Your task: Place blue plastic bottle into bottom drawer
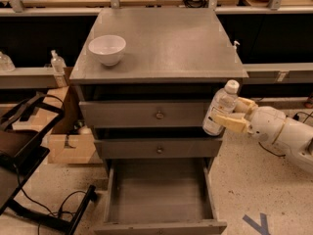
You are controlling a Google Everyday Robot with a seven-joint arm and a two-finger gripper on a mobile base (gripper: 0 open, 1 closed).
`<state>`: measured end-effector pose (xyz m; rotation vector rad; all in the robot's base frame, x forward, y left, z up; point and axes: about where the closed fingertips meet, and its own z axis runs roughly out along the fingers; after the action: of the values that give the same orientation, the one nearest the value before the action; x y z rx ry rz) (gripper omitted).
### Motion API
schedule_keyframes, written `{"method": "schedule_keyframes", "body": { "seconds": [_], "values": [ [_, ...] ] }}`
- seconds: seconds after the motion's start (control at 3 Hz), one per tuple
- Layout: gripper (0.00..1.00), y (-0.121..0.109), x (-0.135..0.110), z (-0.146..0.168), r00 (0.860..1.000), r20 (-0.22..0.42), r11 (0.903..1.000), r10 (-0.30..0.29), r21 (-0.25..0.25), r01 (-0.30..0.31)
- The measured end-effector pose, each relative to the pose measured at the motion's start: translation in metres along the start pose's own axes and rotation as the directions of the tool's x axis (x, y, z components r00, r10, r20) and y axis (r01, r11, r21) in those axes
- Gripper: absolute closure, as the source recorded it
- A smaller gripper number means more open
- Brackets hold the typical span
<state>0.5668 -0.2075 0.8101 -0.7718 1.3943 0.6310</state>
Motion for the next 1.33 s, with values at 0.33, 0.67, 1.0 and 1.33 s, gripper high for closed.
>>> {"method": "schedule_keyframes", "body": {
  "seconds": [0.33,0.67,1.0,1.33],
  "values": [
    [1.0,0.0,0.0,0.0,1.0,0.0,1.0,0.0,0.0,0.0],
    [1.0,0.017,0.026,0.01,0.999,0.027,0.999,0.038,-0.023,-0.037],
    [1.0,0.047,0.083,0.018,0.994,0.056,0.9952,0.091,-0.04,-0.089],
    [1.0,0.079,0.172,0.026,0.987,0.092,0.9888,0.135,-0.075,-0.129]
  ]
}}
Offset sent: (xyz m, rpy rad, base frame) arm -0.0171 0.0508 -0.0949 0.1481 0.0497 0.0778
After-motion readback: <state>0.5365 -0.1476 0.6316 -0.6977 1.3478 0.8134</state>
